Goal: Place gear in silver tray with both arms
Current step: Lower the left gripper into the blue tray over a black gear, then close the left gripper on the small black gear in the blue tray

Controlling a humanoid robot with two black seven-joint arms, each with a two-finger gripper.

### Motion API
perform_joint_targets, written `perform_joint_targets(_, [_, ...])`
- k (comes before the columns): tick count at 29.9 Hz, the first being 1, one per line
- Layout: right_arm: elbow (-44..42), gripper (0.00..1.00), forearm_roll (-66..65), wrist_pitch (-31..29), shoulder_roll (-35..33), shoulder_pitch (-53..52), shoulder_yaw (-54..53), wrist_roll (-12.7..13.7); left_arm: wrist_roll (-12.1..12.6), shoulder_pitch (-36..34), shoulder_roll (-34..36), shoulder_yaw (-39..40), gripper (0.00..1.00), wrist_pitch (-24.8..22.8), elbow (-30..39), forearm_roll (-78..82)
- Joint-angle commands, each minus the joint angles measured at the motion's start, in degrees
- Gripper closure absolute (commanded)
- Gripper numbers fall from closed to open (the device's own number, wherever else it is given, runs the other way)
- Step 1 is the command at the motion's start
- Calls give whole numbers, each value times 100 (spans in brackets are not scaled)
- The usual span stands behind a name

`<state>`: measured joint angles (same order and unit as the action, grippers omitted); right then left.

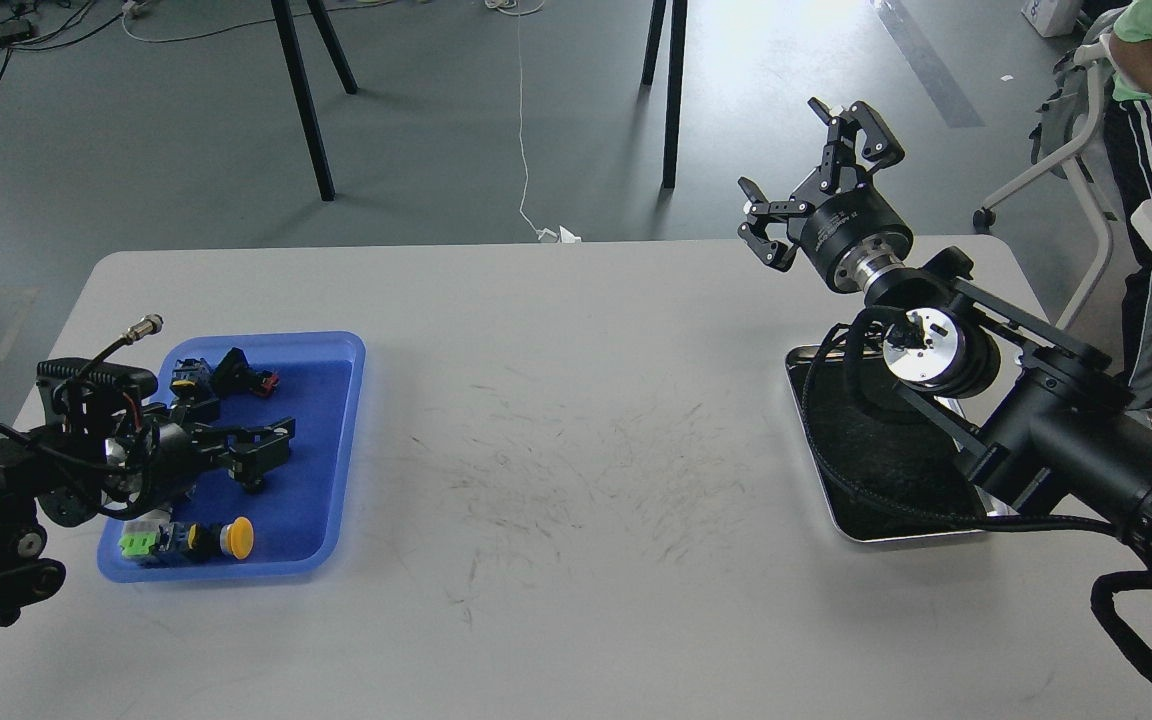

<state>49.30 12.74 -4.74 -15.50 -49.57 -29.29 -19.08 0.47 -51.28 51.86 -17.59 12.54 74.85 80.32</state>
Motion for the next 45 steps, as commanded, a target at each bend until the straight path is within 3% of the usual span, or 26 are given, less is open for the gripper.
perform_joint_targets(1, [1,1,0,0,3,0,2,0,-3,127,-44,18,8,29,-76,115])
perform_joint_targets(19, [1,1,-44,9,21,0,11,9,-3,241,-351,10,10,293,-85,115])
perform_joint_targets(41, [1,1,-88,9,12,0,11,9,-47,444,-422,10,21,381,-437,133])
perform_joint_targets(43, [1,1,-88,9,12,9,11,9,-47,444,-431,10,25,381,-437,141])
perform_joint_targets(45, [1,1,-88,9,12,9,11,9,-47,453,-439,10,37,390,-437,141])
